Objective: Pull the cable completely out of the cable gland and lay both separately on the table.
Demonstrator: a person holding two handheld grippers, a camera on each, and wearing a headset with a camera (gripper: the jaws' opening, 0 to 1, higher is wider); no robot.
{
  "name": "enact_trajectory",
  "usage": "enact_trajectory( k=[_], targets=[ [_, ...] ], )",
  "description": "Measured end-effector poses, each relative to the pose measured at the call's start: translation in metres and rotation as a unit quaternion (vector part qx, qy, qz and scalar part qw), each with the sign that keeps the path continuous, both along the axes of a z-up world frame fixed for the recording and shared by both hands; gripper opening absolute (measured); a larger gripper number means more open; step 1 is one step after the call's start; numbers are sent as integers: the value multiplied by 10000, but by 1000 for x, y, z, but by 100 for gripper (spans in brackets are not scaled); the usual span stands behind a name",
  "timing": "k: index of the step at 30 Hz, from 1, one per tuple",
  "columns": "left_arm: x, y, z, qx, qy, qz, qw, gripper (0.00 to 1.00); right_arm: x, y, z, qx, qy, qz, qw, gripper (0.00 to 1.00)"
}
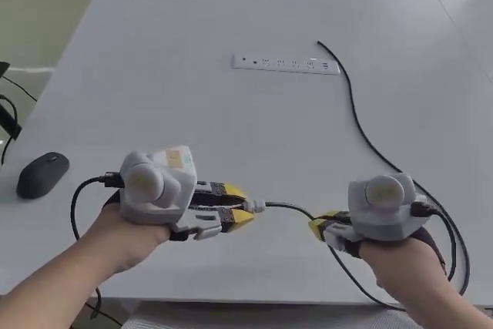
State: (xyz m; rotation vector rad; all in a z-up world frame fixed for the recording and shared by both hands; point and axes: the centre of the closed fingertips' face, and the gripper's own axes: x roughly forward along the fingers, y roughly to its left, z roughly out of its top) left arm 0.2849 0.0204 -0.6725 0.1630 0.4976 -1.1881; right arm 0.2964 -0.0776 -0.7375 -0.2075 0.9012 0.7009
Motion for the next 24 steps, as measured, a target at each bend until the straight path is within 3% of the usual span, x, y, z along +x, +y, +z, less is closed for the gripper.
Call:
enact_trajectory(
  k=[1, 6, 9, 10, 13, 15, 19, 24],
  targets=[
    [1, 1, 0, -2, 0, 33, 10000, 15, -2, 2, 3, 22, -4, 56, 10000, 2],
    [3, 5, 1, 19, -10, 56, 10000, 15, 1, 23, 36, 235, -567, 484, 9969, 15],
    [2, 6, 1, 10, -5, 45, 10000, 15, -3, 46, 51, 257, -763, 1031, 9914, 16],
    [1, 6, 1, 10, -2, 34, 10000, 15, -4, 57, 56, 224, -876, 1289, 9875, 17],
    [1, 5, 1, 6, 5, 32, 10000, 15, -7, 78, 58, 92, -1069, 1853, 9768, 15],
    [1, 5, 1, 7, 3, 36, 10000, 15, -6, 84, 53, -200, -1221, 2139, 9690, 14],
    [0, 4, 1, 3, 8, 33, 10000, 15, -7, 93, 53, -138, -1282, 2262, 9655, 12],
    [0, 5, 1, -18, 20, 49, 10000, 15, -6, 93, 50, -328, -1337, 2460, 9595, 9]
  ],
)
